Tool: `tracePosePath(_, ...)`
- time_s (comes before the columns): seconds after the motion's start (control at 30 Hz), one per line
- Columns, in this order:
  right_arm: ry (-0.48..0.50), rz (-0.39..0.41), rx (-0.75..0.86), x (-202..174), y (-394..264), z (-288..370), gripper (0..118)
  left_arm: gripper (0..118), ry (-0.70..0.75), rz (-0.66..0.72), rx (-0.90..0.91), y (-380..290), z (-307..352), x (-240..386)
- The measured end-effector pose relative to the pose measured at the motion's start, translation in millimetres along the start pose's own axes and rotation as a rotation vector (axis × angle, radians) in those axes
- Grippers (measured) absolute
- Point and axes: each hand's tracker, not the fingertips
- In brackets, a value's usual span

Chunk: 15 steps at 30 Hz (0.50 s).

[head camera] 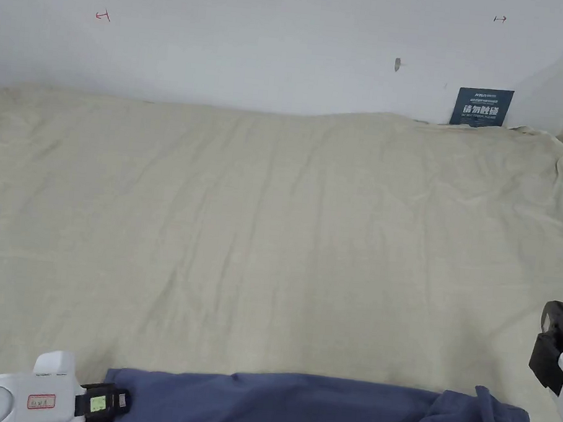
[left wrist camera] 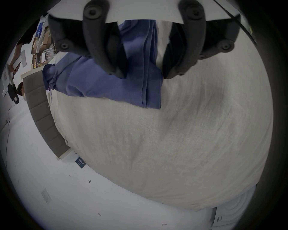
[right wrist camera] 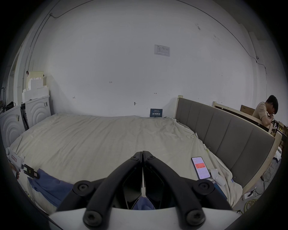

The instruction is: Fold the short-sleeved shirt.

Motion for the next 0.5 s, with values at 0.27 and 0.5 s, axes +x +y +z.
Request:
tracePosePath(0.27, 0.005, -0.013, 0.005, 3.6, 5.2, 0.2, 0, 9, -0.069, 0.009, -0.004, -17.2, -5.6, 17.4)
tracePosePath(0.5, 0.003, -0.021, 0.015, 11.0, 7.1, 3.8, 0, 4, -0.010, -0.045, 0.070, -4.0, 20.1, 20.7)
